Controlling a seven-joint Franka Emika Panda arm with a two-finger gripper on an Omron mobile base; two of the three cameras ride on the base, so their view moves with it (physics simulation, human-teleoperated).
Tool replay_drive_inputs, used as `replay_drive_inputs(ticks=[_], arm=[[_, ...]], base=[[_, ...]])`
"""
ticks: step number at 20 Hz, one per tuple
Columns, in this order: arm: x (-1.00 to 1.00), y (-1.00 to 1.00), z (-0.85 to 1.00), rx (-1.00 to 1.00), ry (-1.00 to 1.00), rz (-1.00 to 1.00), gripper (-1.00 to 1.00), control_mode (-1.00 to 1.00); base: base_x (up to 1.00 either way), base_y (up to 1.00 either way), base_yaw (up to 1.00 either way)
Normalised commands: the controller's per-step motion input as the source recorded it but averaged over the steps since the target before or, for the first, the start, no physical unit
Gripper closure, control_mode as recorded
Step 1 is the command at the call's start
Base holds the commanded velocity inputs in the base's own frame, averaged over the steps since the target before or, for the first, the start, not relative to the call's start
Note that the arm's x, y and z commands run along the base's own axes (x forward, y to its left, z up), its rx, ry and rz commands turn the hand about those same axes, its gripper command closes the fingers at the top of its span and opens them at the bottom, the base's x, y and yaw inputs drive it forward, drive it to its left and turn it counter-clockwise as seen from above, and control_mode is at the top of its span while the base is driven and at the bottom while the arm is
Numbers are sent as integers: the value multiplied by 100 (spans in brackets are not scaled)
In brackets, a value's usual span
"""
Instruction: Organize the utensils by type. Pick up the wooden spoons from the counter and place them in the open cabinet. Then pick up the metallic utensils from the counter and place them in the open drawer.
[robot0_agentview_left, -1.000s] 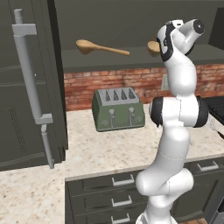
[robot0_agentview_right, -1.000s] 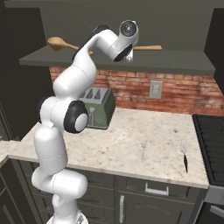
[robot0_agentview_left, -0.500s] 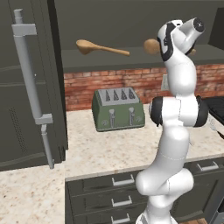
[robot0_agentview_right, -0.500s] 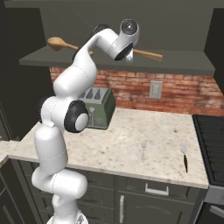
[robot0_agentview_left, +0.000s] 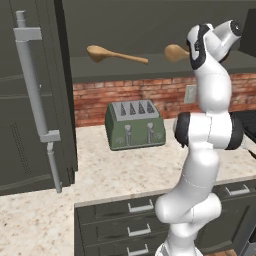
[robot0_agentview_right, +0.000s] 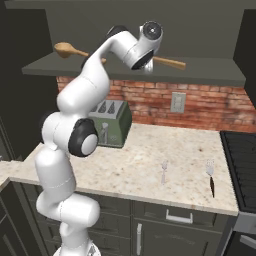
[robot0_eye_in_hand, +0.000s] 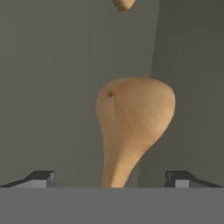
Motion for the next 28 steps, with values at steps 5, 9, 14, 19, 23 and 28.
replay_drive_inputs(ticks=[5,9,14,19,23,28], arm=[[-63,0,-9,0,-9,4,-100,-100],[-82,0,-5,0,-15,0,-100,-100],[-90,4,-1,0,-11,-4,-100,-100],[-75,9,0,9,1,-19,-100,-100],[-70,5,1,22,16,-39,-100,-100],[-75,0,0,33,21,-41,-100,-100]], base=[[0,0,0],[0,0,0],[0,0,0],[0,0,0],[0,0,0],[0,0,0]])
